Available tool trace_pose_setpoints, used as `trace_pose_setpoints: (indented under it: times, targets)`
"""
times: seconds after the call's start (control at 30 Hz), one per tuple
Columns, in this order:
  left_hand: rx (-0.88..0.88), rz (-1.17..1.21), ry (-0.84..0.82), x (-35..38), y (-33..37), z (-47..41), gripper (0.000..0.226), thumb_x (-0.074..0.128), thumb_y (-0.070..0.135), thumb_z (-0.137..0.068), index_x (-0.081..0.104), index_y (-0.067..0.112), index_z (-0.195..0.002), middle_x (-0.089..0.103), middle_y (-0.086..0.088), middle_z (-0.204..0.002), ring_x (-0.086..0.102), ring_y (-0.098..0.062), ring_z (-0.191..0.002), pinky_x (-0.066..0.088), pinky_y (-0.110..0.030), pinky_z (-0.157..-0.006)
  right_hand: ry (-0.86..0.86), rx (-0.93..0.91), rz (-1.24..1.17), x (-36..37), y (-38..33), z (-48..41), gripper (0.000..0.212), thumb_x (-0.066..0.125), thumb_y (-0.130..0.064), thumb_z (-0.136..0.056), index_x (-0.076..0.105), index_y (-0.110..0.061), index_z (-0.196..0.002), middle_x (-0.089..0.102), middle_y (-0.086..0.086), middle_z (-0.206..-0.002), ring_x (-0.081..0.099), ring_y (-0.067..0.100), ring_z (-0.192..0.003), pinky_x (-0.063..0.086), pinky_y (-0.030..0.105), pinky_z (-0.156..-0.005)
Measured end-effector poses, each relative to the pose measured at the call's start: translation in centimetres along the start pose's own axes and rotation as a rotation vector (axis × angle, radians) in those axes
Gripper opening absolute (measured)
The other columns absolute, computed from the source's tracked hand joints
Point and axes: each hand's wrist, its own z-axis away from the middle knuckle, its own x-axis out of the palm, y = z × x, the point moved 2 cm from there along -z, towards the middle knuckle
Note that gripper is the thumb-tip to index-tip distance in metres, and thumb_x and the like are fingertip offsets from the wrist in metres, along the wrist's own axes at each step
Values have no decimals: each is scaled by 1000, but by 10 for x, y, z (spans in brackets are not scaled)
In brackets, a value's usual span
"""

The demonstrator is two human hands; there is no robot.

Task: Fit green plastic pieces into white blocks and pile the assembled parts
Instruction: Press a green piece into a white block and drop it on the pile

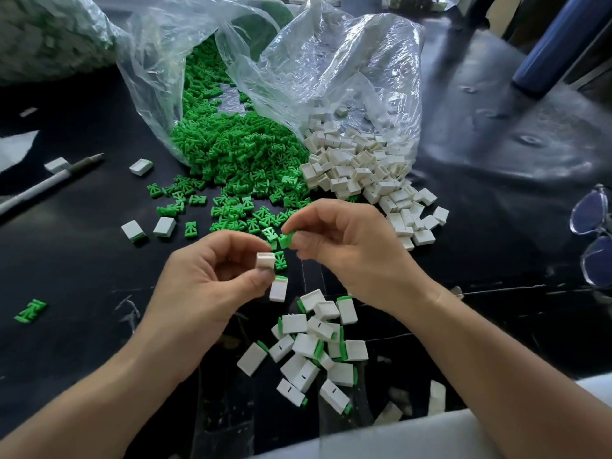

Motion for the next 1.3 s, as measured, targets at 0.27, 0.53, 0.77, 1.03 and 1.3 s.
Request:
trace_pose_setpoints:
  times: [0.27, 0.53, 0.77, 1.03, 1.3]
  targets:
    - [-39, 46, 12, 4, 1, 0, 16, 70, 18, -54, 75, 19, -69, 73, -4, -69, 64, -3, -58, 48, -9, -54, -42, -29, 56, 6, 2, 3, 9, 65, -4, -82, 69, -8, -89, 62, -11, -74, 58, 1, -69, 49, 19, -70]
    - [-25, 2, -25, 4, 3, 2, 21, 67, 16, -60, 72, 7, -78, 70, -14, -67, 66, -14, -55, 52, -18, -50, -65, -3, 139, 5, 2, 3, 8, 66, -8, -83, 69, -10, -90, 62, -10, -72, 56, 1, -67, 47, 17, -67]
    - [11, -46, -6, 2, 6, 3, 23, 66, 20, -60, 71, 9, -80, 70, -14, -69, 66, -15, -57, 52, -18, -50, -132, 23, 273, 7, 0, 6, 16, 55, -21, -91, 61, -12, -79, 62, 8, -70, 54, 21, -66, 44, 39, -64]
    - [52, -94, -48, 1, 8, 4, 19, 65, 20, -61, 73, 11, -77, 70, -11, -66, 64, -13, -53, 51, -18, -50, -270, 11, 304, 9, -1, 7, 21, 47, -17, -95, 46, -14, -74, 53, -10, -64, 48, 13, -62, 39, 28, -58]
    - [188, -385, -86, -1, 3, 7, 20, 72, 2, -71, 71, 21, -67, 66, -8, -60, 61, -17, -49, 51, -26, -48, -366, -194, 666, 9, -8, 9, 26, 47, -13, -94, 31, -16, -73, 32, -8, -61, 35, 21, -62, 33, 39, -58]
